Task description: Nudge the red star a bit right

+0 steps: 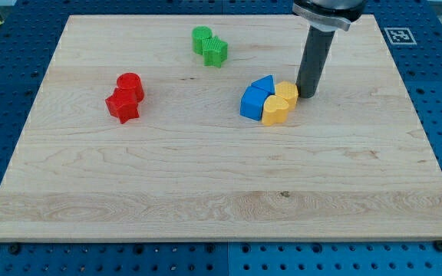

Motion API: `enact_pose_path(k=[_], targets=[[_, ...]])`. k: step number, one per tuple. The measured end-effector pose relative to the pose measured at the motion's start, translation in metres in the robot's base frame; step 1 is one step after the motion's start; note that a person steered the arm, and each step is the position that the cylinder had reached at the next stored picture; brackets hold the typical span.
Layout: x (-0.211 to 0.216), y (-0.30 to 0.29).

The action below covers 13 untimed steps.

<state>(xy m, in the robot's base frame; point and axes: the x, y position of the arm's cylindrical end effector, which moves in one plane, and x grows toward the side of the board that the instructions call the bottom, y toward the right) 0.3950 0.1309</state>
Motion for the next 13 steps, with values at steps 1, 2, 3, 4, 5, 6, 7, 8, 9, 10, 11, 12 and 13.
enact_pose_path(k=[1, 2, 3, 4, 5, 6, 7, 8, 9, 10, 11, 12, 13], targets=[[-0.013, 0.002], [-0.045, -0.001], [-0.055, -0.006], [-0.055, -0.006], [-0.047, -0.031], [-0.043, -0.089], [-0.046, -0.148], [-0.020, -0.183], [0.044, -0.194], [0.087, -0.205], [0.094, -0.256], [0.077, -0.293], [0.066, -0.303]])
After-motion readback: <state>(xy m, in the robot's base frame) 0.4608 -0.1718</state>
